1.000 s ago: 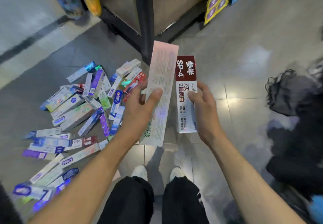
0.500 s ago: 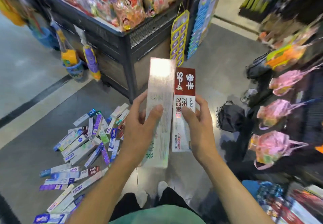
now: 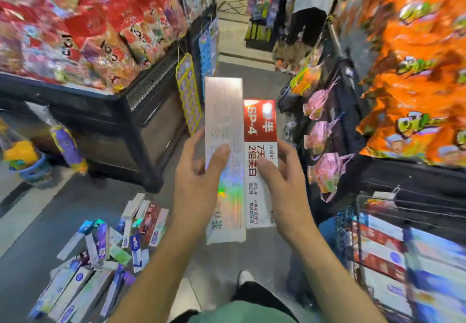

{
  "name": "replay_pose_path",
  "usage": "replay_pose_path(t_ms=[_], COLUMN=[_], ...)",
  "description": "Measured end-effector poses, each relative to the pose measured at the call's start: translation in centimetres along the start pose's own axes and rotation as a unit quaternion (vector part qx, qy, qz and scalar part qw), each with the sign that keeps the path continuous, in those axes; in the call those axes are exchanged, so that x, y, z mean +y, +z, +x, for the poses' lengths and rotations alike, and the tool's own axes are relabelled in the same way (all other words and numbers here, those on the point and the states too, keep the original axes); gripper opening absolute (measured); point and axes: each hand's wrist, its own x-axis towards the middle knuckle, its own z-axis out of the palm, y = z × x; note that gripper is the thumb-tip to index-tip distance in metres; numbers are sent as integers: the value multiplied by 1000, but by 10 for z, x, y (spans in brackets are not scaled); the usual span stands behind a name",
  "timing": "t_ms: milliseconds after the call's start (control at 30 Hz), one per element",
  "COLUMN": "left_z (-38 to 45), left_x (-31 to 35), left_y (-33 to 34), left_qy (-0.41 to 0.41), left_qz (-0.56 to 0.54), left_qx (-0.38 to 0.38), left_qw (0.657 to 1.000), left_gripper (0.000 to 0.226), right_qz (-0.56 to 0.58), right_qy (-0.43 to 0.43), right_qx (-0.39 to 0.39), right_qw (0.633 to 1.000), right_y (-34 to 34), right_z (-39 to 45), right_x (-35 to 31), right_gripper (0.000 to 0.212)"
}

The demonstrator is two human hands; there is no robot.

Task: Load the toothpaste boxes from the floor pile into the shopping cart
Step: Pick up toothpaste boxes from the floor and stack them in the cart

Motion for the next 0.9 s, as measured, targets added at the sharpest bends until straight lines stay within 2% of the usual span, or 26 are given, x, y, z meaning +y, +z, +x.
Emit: replay_pose_path(t_ms=[100, 333, 567, 633, 800, 900], left_z=[-20, -79, -155, -188, -271, -311], left_x=[3, -22, -60, -75, -110, -120], left_y=[13, 82, 193, 234, 323, 363], left_qy=[4, -43, -70, -72, -81, -80], left_qz=[12, 42, 76, 79, 85, 97], left_qx=[-54, -178, -294, -329, -414, -456], left_qw=[998, 982, 950, 938, 903, 881], left_gripper=[44, 43, 33, 36, 62, 61], right_qz=[-12, -18, 0, -2, -12, -10], right_qy=[-4, -11, -18, -19, -21, -18], right_qx=[52, 190, 308, 346, 418, 440], right_qw=[999, 981, 951, 938, 908, 898], right_y=[-18, -98, -218, -264, -364, -409], right_z=[-31, -102, -177, -204, -272, -307], right_x=[-8, -8, -12, -16, -25, -31], right_gripper=[44, 41, 38, 38, 44, 43])
